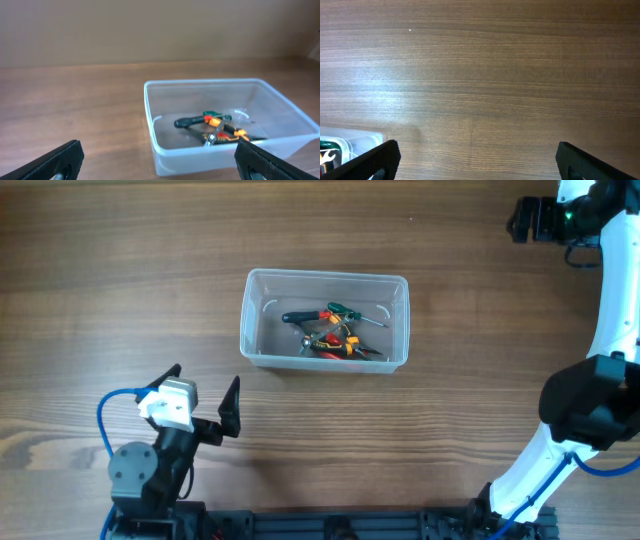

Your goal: Pack container

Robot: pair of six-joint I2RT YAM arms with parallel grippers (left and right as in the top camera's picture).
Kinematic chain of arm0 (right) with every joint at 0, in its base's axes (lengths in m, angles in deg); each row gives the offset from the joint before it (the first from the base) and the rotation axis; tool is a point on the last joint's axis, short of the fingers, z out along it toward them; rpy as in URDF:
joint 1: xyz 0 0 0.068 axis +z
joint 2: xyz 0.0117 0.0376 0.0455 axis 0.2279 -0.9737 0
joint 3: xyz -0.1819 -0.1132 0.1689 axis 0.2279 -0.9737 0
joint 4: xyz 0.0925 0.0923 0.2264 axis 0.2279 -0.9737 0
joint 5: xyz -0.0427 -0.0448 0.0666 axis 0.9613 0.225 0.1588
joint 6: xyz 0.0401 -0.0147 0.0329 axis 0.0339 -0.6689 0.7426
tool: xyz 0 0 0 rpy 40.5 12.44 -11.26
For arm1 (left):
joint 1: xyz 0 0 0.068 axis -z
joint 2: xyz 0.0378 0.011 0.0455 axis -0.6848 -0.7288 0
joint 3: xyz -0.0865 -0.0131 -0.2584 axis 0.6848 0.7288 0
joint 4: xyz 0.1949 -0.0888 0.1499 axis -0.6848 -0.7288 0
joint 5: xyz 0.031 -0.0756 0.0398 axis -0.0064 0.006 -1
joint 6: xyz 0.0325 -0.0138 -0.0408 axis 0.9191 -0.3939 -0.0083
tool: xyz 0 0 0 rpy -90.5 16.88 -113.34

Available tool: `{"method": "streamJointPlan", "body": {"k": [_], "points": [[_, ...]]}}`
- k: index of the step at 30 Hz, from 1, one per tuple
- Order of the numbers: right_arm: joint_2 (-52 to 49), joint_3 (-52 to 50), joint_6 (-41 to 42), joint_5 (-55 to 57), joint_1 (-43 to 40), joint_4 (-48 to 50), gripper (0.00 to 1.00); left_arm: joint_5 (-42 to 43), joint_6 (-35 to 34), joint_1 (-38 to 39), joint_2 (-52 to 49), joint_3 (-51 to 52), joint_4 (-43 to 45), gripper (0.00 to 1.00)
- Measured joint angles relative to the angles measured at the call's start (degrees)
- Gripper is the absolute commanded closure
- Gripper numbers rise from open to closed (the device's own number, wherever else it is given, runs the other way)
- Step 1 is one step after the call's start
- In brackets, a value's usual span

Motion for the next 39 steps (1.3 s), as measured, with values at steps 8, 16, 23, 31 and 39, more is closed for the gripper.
{"method": "streamJointPlan", "body": {"k": [8,16,23,31,39], "points": [[0.0,0.0,0.0,0.0,0.0,0.0,0.0,0.4,-0.6,0.0,1.4,5.3,1.3,0.0],[0.0,0.0,0.0,0.0,0.0,0.0,0.0,0.5,-0.6,0.0,7.1,10.6,1.9,0.0],[0.0,0.0,0.0,0.0,0.0,0.0,0.0,-0.2,-0.6,0.0,8.9,12.5,3.5,0.0],[0.0,0.0,0.0,0.0,0.0,0.0,0.0,-7.9,-4.1,-2.3,9.2,15.0,9.5,0.0],[0.0,0.0,0.0,0.0,0.0,0.0,0.0,-9.6,-4.9,-2.7,9.2,15.1,9.5,0.0]]}}
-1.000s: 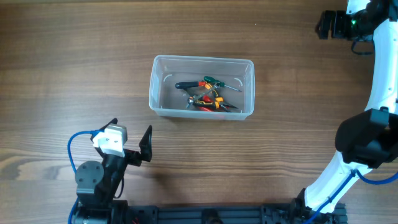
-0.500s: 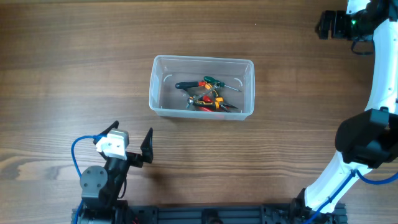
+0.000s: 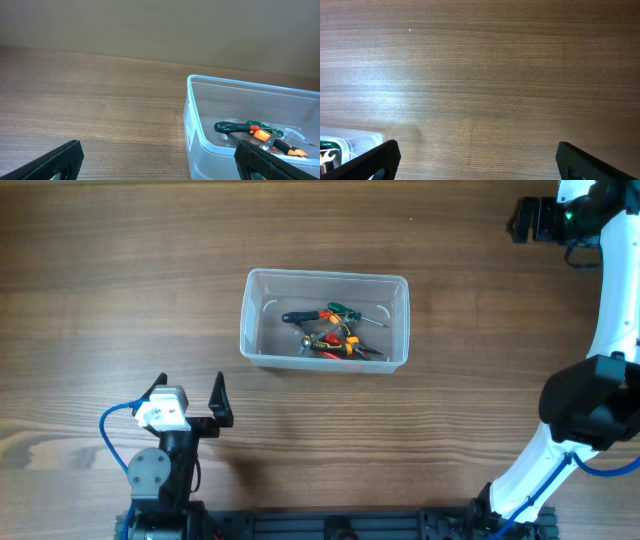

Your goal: Pack container

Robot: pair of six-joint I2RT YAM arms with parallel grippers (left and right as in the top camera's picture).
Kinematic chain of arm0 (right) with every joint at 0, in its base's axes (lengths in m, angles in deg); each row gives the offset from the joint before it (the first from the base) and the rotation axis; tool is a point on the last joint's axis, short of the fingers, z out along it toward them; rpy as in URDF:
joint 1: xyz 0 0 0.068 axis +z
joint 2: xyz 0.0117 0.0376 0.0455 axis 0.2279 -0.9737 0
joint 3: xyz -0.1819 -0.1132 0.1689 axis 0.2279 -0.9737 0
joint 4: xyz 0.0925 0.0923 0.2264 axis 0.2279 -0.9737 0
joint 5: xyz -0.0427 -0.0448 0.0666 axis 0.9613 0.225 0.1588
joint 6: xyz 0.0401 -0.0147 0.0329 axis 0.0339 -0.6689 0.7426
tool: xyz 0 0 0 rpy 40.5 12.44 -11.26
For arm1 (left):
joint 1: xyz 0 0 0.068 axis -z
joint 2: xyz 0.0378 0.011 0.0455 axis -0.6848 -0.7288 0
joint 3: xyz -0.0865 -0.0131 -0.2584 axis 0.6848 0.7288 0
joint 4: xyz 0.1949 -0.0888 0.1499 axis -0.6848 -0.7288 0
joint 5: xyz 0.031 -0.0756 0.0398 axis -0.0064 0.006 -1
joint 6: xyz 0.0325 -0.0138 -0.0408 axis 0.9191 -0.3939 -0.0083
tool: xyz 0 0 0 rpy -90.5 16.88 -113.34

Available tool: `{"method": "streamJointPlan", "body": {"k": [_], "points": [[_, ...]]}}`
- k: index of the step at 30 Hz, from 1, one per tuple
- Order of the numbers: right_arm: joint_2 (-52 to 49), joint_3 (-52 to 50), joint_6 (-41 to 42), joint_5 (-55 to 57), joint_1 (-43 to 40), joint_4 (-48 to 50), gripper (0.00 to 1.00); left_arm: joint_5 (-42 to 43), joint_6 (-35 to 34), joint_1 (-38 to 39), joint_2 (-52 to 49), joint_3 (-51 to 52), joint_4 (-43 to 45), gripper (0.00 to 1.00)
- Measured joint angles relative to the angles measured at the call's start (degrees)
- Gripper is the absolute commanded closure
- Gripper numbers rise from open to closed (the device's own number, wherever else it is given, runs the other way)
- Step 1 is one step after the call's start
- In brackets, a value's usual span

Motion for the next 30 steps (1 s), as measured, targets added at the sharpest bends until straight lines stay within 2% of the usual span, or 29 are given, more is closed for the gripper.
{"method": "streamJointPlan", "body": {"k": [20,22,26,30], "points": [[2.0,-0.4,0.0,0.1,0.0,0.0,0.0,0.0,0.0,0.0,0.0,0.0,0.0,0.0],[7.1,-1.2,0.0,0.2,0.1,-0.2,0.0,0.0,0.0,0.0,0.0,0.0,0.0,0.0],[26.2,-1.1,0.0,0.2,0.7,0.3,0.0,0.0,0.0,0.0,0.0,0.0,0.0,0.0],[41.7,0.1,0.0,0.1,5.9,0.4,0.0,0.0,0.0,0.0,0.0,0.0,0.0,0.0]]}}
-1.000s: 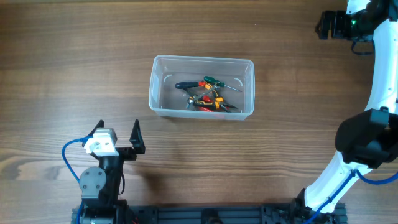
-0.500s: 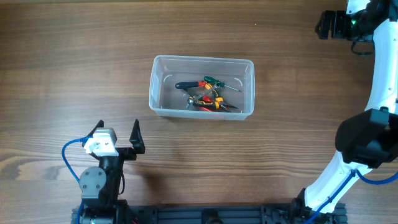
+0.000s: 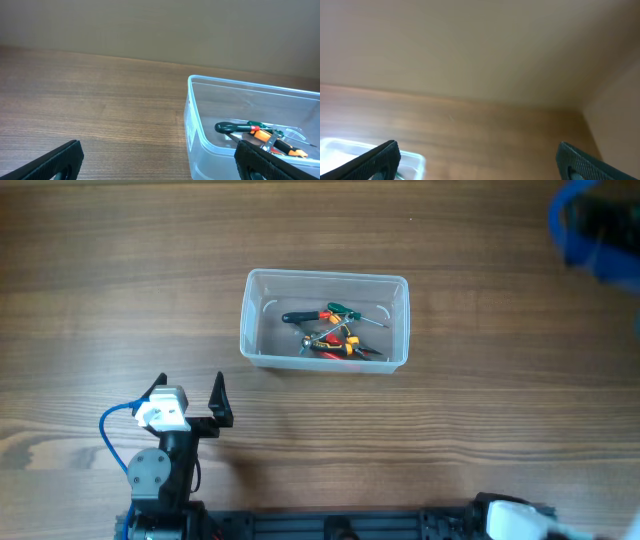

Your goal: Pack container

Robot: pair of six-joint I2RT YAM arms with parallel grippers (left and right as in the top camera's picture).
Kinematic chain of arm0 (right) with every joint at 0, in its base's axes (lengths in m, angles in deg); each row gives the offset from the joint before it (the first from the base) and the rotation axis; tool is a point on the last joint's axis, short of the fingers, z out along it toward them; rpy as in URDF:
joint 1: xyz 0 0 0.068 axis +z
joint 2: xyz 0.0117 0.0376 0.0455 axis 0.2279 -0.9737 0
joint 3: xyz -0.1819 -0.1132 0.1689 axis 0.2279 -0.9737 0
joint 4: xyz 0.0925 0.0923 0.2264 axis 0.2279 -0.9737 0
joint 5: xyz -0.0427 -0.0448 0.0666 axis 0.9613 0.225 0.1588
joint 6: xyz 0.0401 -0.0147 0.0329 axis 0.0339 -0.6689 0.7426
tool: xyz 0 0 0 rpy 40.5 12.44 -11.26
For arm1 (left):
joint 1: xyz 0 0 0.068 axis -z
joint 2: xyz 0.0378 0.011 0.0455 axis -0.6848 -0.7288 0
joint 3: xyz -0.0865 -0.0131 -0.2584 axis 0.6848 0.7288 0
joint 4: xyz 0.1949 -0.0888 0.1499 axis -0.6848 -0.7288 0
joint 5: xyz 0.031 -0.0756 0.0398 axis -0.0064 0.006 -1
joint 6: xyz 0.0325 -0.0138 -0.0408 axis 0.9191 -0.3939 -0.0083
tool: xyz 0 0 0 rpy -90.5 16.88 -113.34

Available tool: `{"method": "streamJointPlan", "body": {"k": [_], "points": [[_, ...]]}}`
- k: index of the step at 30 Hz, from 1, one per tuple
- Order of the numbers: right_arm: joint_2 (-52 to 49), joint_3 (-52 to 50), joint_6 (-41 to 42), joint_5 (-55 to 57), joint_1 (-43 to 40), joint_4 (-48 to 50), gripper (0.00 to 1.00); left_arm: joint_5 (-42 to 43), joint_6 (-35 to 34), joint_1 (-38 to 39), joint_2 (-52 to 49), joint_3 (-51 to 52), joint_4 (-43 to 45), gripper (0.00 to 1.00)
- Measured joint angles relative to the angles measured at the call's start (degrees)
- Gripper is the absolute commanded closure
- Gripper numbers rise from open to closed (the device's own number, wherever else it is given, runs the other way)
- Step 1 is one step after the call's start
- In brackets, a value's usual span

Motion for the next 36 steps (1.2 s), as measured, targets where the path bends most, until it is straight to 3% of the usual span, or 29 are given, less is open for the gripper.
{"method": "streamJointPlan", "body": {"k": [5,12,21,27,36], "points": [[10.5,0.0,0.0,-0.2,8.8,-0.3,0.0,0.0,0.0,0.0,0.0,0.0,0.0,0.0],[20.3,-3.4,0.0,-0.2,9.9,0.0,0.0,0.0,0.0,0.0,0.0,0.0,0.0,0.0],[41.7,-40.4,0.0,5.6,9.9,-4.3,0.0,-0.1,0.0,0.0,0.0,0.1,0.2,0.0],[45.5,-45.0,0.0,6.3,9.9,-22.6,0.0,-0.2,0.0,0.0,0.0,0.1,0.2,0.0],[46.7,-45.1,-1.3,7.5,9.9,-21.0,0.0,-0.2,0.0,0.0,0.0,0.1,0.2,0.0]]}}
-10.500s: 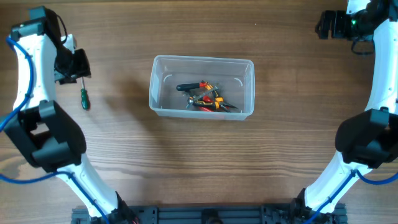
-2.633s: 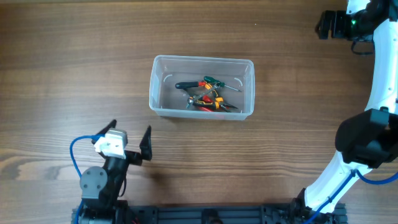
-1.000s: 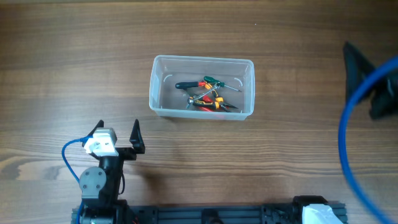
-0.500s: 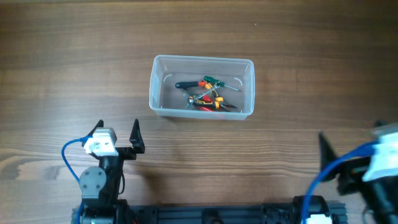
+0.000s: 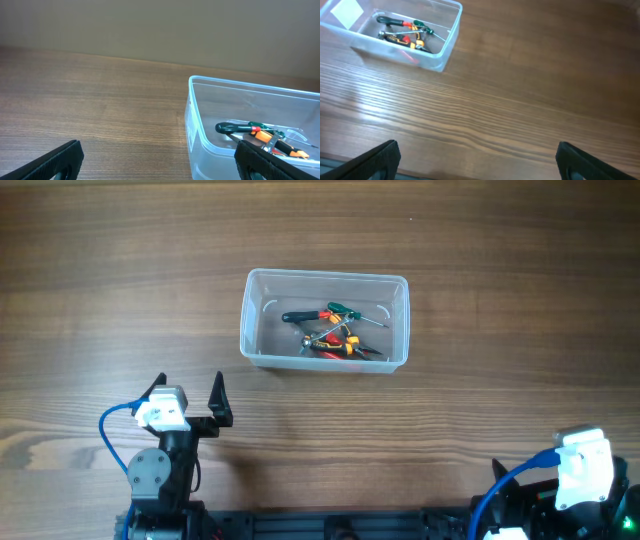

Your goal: Pack container

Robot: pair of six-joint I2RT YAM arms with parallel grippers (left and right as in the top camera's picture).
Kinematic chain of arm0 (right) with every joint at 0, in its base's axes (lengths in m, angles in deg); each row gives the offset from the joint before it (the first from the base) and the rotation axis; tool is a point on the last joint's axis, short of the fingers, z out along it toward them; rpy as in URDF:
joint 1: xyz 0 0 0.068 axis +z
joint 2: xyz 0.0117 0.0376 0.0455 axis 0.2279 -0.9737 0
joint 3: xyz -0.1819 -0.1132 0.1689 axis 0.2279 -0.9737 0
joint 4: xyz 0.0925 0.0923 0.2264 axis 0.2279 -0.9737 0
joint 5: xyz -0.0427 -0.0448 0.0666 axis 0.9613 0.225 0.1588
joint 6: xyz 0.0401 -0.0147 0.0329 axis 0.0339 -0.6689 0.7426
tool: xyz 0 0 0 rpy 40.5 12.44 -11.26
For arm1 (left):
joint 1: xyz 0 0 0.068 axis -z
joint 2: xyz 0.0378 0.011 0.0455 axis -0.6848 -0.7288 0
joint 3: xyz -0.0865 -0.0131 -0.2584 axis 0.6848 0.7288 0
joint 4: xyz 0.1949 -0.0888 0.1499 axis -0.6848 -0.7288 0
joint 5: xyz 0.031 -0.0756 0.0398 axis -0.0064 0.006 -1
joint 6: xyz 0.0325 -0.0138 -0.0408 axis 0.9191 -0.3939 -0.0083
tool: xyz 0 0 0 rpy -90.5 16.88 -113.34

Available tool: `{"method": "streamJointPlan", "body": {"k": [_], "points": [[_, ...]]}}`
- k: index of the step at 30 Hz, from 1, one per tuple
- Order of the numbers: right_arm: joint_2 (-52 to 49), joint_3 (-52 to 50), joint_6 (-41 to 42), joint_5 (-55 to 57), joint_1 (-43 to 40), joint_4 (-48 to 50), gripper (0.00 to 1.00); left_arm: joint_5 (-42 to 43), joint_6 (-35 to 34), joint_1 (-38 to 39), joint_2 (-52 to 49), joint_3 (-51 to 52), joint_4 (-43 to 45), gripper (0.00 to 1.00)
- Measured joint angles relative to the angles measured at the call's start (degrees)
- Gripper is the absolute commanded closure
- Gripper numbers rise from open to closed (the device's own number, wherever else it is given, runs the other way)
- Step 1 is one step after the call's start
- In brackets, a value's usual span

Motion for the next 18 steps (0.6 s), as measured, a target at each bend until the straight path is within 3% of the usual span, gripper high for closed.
{"method": "streamJointPlan", "body": {"k": [4,8,15,18], "points": [[0.2,-0.3,-5.9,0.4,0.0,18.6,0.0,0.0,0.0,0.0,0.0,0.0,0.0,0.0],[0.8,-4.3,-8.8,-0.1,0.0,46.4,0.0,0.0,0.0,0.0,0.0,0.0,0.0,0.0],[7.2,-27.2,-10.1,-6.3,0.0,80.0,0.0,0.0,0.0,0.0,0.0,0.0,0.0,0.0],[11.2,-37.0,-10.3,-9.1,0.0,86.4,0.0,0.0,0.0,0.0,0.0,0.1,0.0,0.0]]}}
